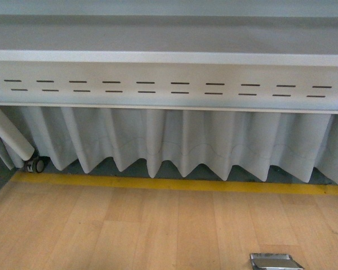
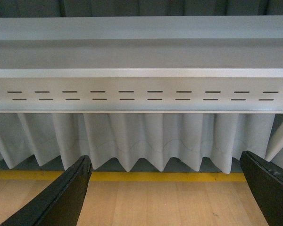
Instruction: Wind up and store yellow beetle toy
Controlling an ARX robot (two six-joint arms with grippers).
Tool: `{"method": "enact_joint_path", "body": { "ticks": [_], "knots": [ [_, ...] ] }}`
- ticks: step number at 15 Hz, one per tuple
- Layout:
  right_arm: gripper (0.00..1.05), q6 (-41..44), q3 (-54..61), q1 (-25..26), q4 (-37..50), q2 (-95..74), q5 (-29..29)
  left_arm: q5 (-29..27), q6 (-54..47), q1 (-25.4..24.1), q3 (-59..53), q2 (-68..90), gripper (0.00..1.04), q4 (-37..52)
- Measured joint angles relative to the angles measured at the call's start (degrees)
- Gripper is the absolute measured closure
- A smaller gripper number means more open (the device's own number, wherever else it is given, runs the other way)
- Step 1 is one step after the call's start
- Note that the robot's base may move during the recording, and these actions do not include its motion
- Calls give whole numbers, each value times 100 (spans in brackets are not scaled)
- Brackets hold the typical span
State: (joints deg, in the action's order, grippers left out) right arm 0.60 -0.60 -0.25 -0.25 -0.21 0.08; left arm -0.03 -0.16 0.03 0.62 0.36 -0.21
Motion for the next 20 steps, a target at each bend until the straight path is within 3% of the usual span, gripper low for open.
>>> {"method": "enact_joint_path", "body": {
  "ticks": [20],
  "knots": [
    [7, 0, 0, 0, 0, 0, 0, 0, 0, 0, 0, 0, 7, 0]
  ]
}}
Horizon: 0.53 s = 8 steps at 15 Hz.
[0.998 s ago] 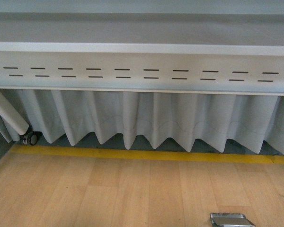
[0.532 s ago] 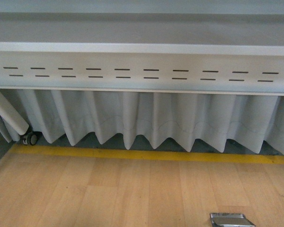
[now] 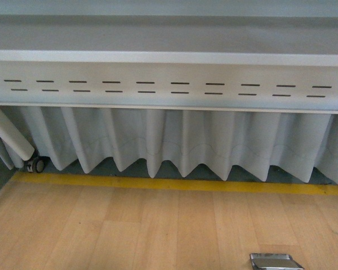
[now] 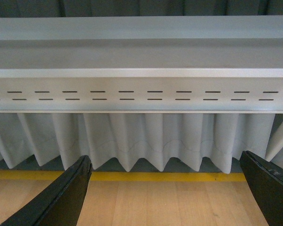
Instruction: Wind up and store yellow beetle toy
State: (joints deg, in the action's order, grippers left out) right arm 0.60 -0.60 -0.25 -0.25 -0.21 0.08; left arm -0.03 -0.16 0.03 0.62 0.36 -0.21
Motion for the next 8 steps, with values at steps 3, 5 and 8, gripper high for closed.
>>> {"method": "enact_joint_path", "body": {
  "ticks": [3, 5, 8],
  "knots": [
    [7, 0, 0, 0, 0, 0, 0, 0, 0, 0, 0, 0, 7, 0],
    [7, 0, 0, 0, 0, 0, 0, 0, 0, 0, 0, 0, 7, 0],
    [7, 0, 0, 0, 0, 0, 0, 0, 0, 0, 0, 0, 7, 0]
  ]
}}
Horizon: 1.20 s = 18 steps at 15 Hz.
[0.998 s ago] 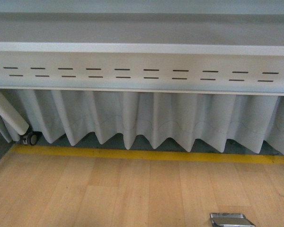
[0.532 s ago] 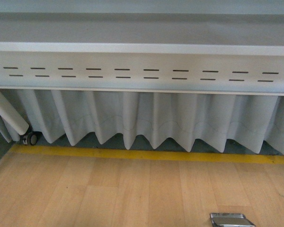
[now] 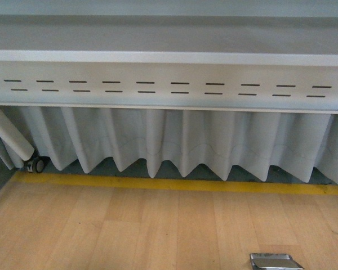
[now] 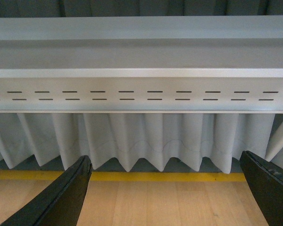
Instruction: Wind up and store yellow beetle toy
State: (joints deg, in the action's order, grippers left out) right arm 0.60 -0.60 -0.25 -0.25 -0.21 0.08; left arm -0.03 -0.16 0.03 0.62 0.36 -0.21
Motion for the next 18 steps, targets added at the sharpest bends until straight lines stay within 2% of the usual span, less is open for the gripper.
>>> {"method": "enact_joint_path", "body": {
  "ticks": [18],
  "knots": [
    [7, -2, 0, 0, 4, 2, -9, -9, 7, 0, 0, 0, 7, -2]
  ]
}}
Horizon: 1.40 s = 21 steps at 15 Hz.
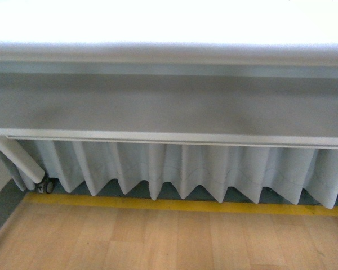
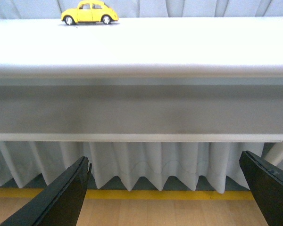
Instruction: Wind up and store yellow beetle toy
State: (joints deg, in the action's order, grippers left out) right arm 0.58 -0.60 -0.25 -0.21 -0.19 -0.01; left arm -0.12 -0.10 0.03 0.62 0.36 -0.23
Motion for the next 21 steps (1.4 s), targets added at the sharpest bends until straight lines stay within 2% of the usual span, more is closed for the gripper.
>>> {"method": "enact_joint_path", "body": {
  "ticks": [21],
  "knots": [
    [7, -13, 0, 0, -7, -2, 4, 11, 9, 0, 0, 0, 7, 2]
  ]
}}
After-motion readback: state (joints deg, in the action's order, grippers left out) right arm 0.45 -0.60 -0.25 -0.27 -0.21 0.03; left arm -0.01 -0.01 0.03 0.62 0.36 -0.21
